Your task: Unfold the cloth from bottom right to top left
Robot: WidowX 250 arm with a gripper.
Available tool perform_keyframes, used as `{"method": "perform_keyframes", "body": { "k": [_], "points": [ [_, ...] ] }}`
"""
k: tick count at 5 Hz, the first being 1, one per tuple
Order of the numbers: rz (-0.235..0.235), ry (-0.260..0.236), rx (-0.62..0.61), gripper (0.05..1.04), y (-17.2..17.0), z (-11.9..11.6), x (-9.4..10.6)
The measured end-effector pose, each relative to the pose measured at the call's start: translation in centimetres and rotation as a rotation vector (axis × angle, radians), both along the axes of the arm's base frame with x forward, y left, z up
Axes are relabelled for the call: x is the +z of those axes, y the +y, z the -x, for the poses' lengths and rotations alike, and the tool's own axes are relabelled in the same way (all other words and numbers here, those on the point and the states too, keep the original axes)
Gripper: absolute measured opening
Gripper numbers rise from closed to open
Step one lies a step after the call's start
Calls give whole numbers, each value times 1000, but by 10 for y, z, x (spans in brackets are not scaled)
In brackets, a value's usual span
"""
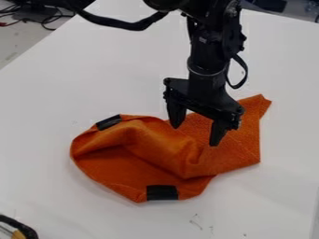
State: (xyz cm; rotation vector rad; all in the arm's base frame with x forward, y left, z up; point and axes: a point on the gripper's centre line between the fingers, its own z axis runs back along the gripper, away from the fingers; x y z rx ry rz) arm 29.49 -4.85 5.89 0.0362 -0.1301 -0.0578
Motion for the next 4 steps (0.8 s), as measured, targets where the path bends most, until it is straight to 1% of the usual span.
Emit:
{"method": "perform_keyframes", "body": {
  "k": [1, 2, 3, 4],
  "points": [
    [-4, 25, 8, 1000, 0, 2, -8],
    [-30, 45, 25, 1000, -15, 5, -12],
    [-30, 42, 28, 1000, -24, 1, -11],
    [-12, 32, 40, 1000, -31, -2, -16]
  ]
}}
